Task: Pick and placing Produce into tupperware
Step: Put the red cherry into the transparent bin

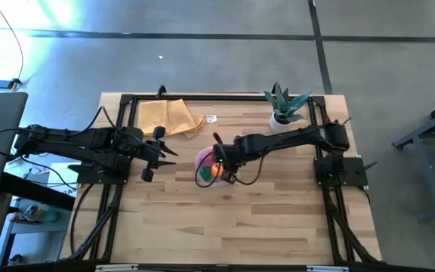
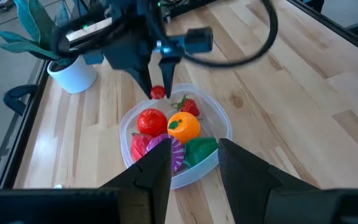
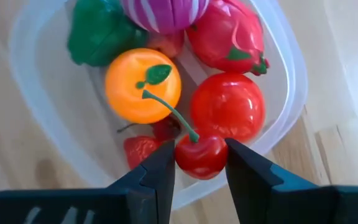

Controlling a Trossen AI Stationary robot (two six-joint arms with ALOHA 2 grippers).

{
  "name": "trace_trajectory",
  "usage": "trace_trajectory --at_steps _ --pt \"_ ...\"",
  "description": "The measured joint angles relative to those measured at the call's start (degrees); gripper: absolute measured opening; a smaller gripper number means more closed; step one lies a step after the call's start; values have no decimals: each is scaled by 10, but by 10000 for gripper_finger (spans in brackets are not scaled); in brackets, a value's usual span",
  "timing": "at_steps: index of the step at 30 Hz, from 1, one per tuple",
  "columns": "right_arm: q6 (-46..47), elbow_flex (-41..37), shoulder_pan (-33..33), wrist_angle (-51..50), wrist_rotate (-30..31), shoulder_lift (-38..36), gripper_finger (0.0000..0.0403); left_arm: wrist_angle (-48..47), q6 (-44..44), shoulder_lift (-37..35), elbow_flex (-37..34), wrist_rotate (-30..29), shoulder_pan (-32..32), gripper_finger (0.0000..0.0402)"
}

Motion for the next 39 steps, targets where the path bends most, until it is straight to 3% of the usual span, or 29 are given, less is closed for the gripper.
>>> trace_trajectory --at_steps 15,39 --pt "-10 -7 -7 4 19 30 112 0 0 0 0 0 0 120" --pt "-20 -8 5 14 -2 46 115 0 0 0 0 0 0 120"
